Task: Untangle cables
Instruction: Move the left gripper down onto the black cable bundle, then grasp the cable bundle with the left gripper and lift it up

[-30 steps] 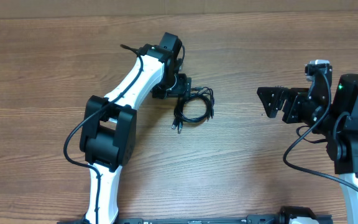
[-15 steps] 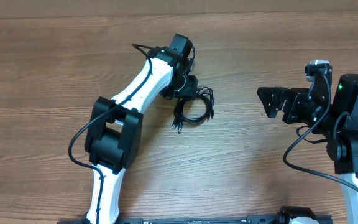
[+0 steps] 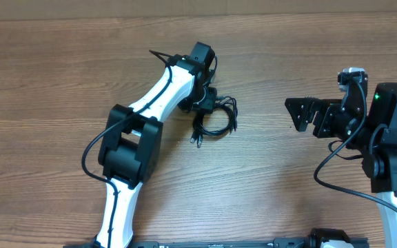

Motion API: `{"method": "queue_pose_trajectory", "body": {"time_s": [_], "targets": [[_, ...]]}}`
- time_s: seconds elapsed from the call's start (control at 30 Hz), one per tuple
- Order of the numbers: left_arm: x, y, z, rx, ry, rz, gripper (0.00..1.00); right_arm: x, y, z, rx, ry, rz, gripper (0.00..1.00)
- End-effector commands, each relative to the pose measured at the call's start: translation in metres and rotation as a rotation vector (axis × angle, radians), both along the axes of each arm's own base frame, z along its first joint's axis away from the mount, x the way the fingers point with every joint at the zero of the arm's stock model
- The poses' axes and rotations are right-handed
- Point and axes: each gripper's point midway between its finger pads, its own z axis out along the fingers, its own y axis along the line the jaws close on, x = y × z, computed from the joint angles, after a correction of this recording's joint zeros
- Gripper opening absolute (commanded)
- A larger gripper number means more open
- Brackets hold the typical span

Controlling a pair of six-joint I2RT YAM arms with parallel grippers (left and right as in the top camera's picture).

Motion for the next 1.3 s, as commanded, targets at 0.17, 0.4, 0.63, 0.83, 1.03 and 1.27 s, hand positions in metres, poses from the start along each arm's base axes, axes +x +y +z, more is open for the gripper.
{"method": "queue_pose_trajectory", "body": {"time_s": [0.17,0.4,0.63,0.83,1.03,1.27], "targets": [[0.003,0.005,-0.002,0.039,-0.014,-0.023,0.04,0.001,0.0,0.011,-0.009,-0.029,0.0,1.0],[0.014,0.013,0.104,0.019,-0.044,0.012,0.04,0.001,0.0,0.011,-0.009,-0.033,0.0,1.0],[0.003,0.004,0.216,-0.136,-0.129,0.019,0.04,0.004,0.003,0.018,0.003,-0.065,0.016,1.0],[-0.029,-0.026,0.273,-0.403,-0.089,-0.052,0.04,0.003,0.032,0.048,0.115,-0.181,0.182,0.95],[-0.055,-0.054,0.34,-0.834,0.012,-0.167,0.04,0.004,0.043,0.066,0.149,-0.259,0.255,0.9],[-0.047,-0.037,0.384,-1.02,0.006,-0.139,0.04,0.004,0.066,0.055,0.146,-0.227,0.341,0.91]]}}
